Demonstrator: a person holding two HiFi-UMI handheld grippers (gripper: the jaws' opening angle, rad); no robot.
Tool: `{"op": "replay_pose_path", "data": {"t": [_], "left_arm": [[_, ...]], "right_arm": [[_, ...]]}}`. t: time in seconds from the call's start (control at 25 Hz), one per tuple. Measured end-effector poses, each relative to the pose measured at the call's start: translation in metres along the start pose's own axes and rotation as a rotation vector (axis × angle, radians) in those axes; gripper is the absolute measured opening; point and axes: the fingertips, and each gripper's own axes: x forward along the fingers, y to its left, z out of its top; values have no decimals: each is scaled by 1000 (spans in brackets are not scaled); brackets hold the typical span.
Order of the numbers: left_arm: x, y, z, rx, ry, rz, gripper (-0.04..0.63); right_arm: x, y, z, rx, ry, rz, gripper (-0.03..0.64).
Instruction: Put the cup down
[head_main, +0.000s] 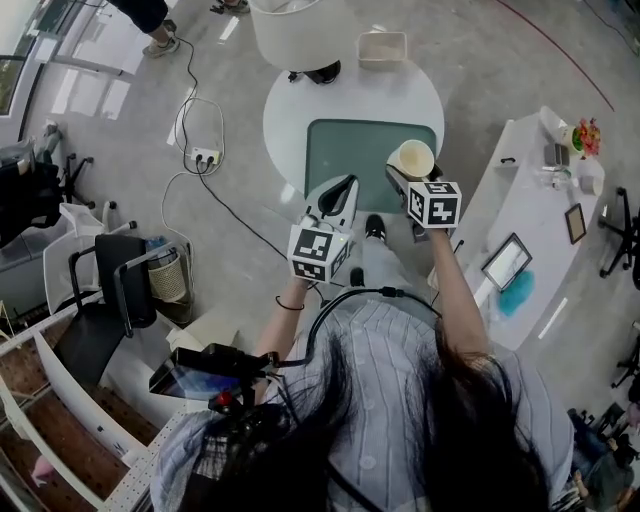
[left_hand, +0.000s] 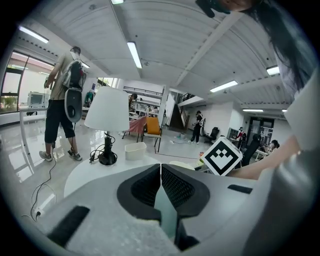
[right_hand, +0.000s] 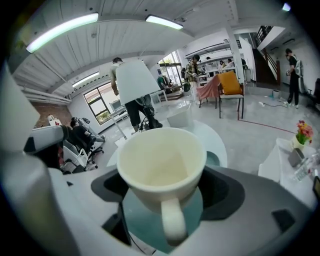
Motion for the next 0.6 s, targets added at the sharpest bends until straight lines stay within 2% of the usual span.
{"op": "replay_pose_path", "data": {"t": [0.6], "left_arm": [[24,2,-2,6,37,2,18]], "right_arm": [[48,-34,-15,-13,65,-53,399]]}}
